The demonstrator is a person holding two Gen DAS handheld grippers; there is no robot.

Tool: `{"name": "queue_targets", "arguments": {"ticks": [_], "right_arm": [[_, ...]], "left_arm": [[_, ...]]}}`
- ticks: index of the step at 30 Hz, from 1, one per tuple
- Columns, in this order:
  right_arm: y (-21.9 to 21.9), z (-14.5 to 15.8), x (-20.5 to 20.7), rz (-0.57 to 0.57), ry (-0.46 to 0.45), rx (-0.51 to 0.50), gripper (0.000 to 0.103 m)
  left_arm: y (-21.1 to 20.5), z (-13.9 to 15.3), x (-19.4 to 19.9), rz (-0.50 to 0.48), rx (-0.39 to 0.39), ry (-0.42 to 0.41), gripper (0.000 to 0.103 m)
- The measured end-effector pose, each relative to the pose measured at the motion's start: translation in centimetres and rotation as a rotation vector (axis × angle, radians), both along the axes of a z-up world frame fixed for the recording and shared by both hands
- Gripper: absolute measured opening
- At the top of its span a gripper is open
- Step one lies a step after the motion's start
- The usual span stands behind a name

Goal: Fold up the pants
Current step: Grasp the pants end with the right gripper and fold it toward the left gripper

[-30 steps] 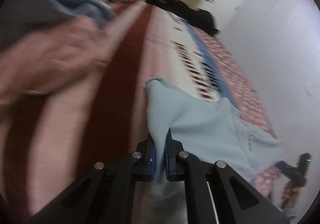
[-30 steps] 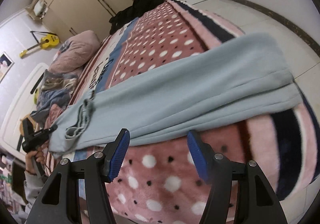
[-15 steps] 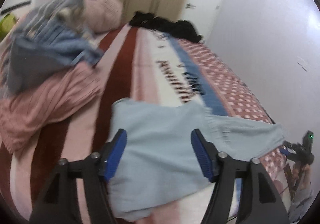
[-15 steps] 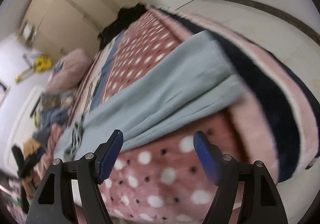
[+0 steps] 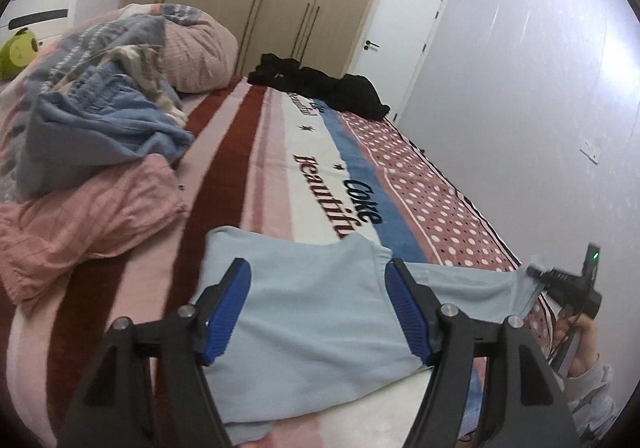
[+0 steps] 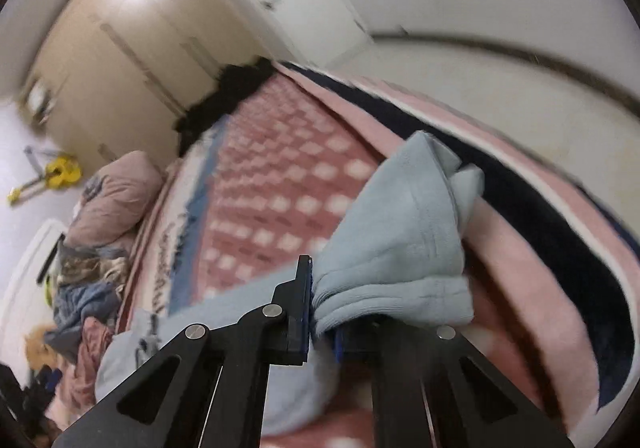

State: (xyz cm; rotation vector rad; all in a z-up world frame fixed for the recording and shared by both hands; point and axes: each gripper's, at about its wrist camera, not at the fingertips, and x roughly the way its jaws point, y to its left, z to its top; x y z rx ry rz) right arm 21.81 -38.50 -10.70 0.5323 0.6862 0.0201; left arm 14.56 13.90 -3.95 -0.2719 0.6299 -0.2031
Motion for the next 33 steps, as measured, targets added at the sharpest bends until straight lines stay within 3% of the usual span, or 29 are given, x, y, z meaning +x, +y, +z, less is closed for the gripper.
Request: {"name": "queue_targets", "arguments": {"ticks": [3, 9, 13, 18, 25, 27, 29, 31, 33], "right_arm": [[5.3, 3.1, 0.6, 0.131, -0.089, -0.022, 0.004], [21.3, 6.6, 2.7, 0.484, -0.168, -0.071, 0.003], [31.8, 5.8, 2.5, 0.659, -0.183, -0.14, 0.003], [40.6, 1.6, 2.1, 0.812, -0.121, -0.18, 0.003], [46.1, -4.8, -0.1, 1.031, -0.006, -0.264, 0.007], [46.6, -5.8, -0.7, 1.049, 0.022, -0.298, 0.012], [46.6, -6.2, -1.0, 1.065, 0.035, -0.292, 0.026], [45.9, -5.7, -1.9, 1.073, 0.027, -0.273, 0.037], [44.8, -4.9, -2.7, 1.066, 0.011, -0.275, 0.041]], "left_arm": [[1.8, -0.1, 0.4, -0.02, 0.003, 0.019, 0.078], [4.0, 0.6, 2.7, -0.066, -0.021, 0.032, 0.079], [6.5, -0.5, 3.1, -0.074, -0.082, 0.017, 0.08], [9.5, -3.5, 3.6, -0.073, -0.128, 0.047, 0.08], [11.4, -5.4, 4.0, -0.129, -0.255, 0.046, 0.08], [10.9, -5.8, 4.2, -0.138, -0.233, 0.064, 0.08], [10.5, -6.3, 4.3, -0.153, -0.231, 0.08, 0.08], [10.3, -6.8, 4.4, -0.158, -0.241, 0.094, 0.08], [9.9, -7.2, 4.4, -0.158, -0.234, 0.107, 0.08]]}}
